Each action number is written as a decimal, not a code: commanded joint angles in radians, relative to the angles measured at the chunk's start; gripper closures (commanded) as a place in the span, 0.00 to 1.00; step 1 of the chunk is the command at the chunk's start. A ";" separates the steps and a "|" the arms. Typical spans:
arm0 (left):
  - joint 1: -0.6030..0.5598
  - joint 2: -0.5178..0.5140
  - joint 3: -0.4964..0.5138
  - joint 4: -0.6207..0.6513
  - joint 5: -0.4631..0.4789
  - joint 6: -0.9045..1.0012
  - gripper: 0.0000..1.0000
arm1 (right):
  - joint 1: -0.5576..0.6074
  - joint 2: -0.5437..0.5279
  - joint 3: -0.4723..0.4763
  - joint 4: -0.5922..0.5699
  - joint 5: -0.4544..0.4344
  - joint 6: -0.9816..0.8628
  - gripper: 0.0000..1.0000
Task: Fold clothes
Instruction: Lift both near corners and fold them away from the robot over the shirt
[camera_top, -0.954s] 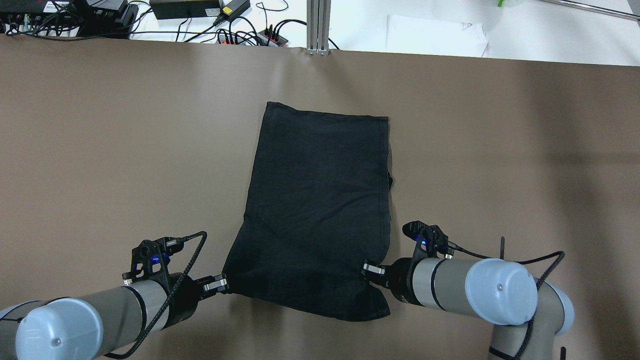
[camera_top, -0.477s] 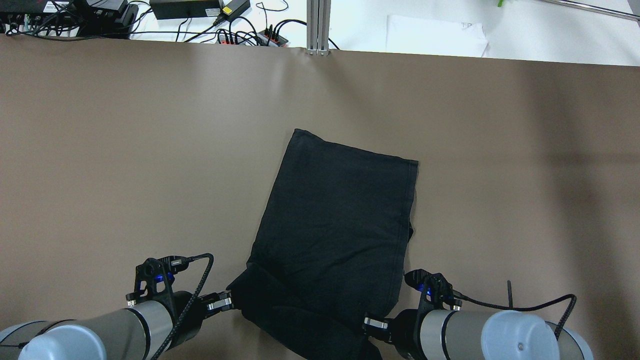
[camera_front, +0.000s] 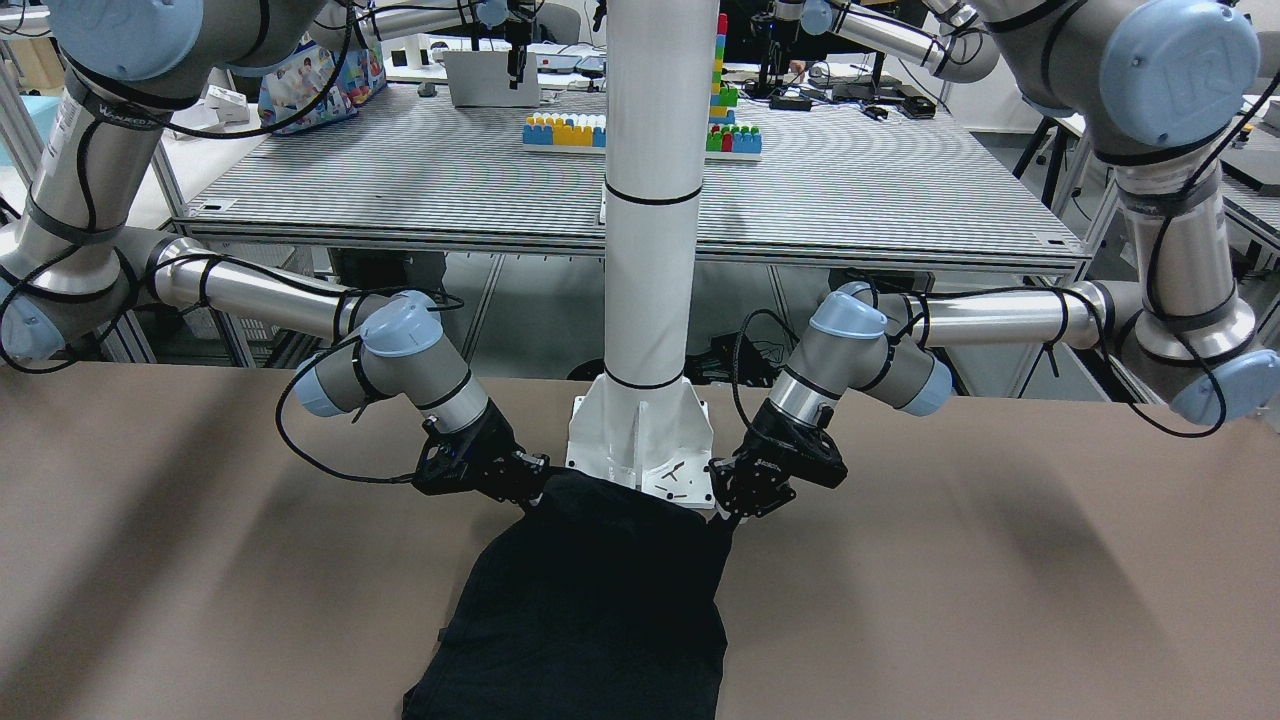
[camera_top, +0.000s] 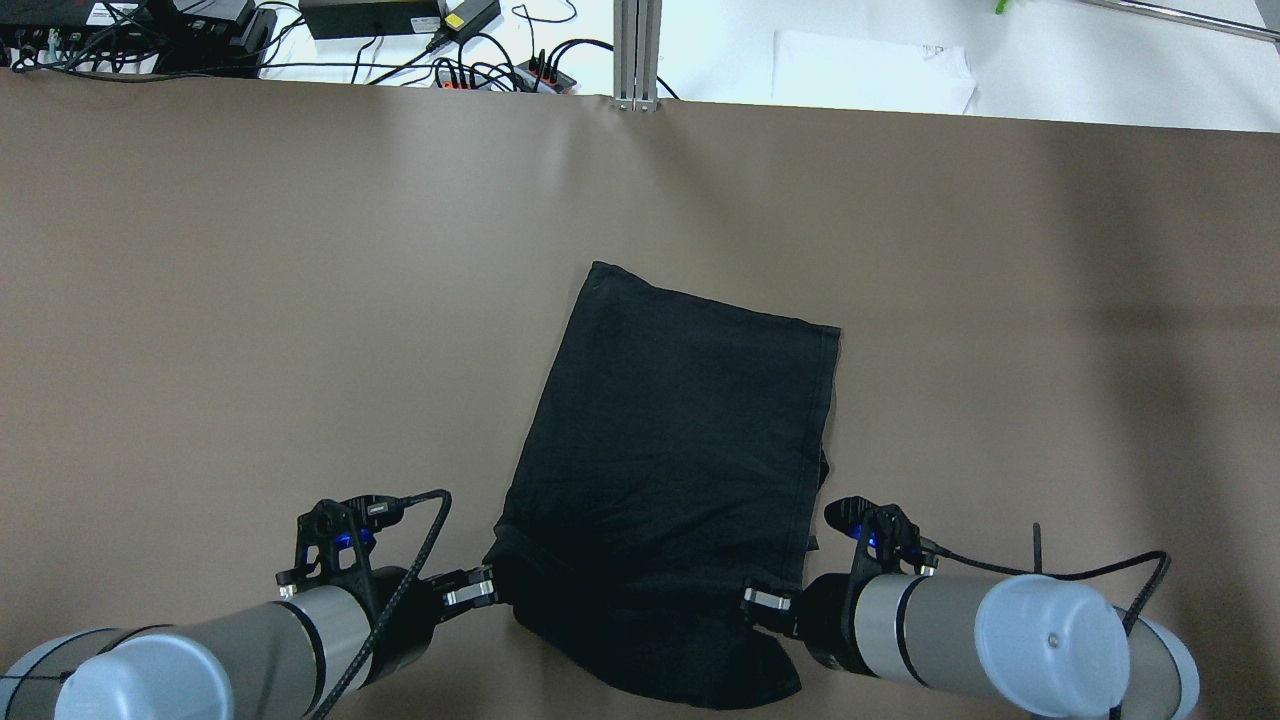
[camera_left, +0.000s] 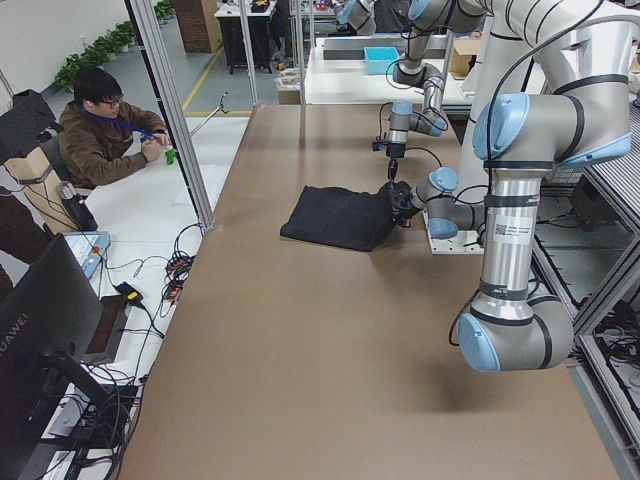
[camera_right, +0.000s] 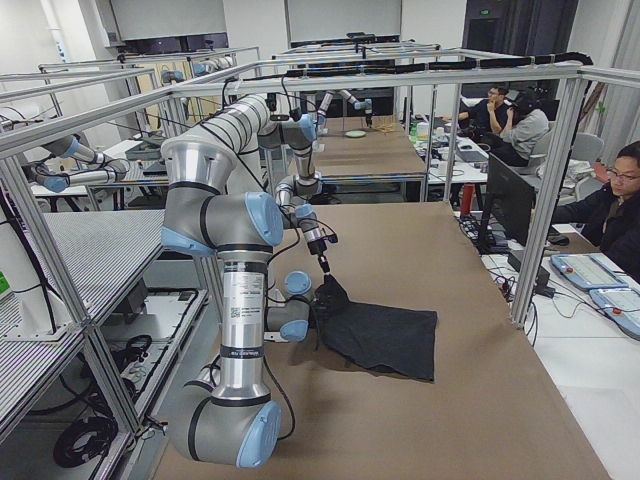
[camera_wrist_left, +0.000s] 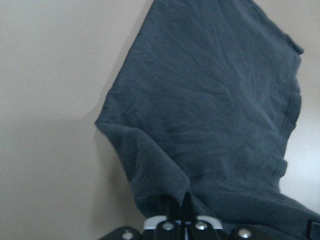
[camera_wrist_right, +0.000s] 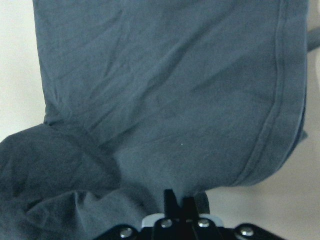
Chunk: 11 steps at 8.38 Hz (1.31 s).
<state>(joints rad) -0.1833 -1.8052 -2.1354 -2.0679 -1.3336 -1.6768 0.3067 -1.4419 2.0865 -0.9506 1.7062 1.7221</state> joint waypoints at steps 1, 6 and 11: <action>-0.134 -0.176 0.075 0.035 -0.072 0.008 1.00 | 0.129 0.055 -0.064 -0.033 0.012 -0.088 1.00; -0.388 -0.361 0.329 0.032 -0.260 0.048 1.00 | 0.238 0.282 -0.204 -0.314 0.010 -0.091 1.00; -0.462 -0.443 0.511 -0.017 -0.288 0.045 1.00 | 0.360 0.310 -0.210 -0.480 0.027 -0.149 1.00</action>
<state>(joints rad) -0.6272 -2.2235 -1.6859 -2.0542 -1.6190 -1.6304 0.6277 -1.1550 1.8781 -1.3579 1.7268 1.6125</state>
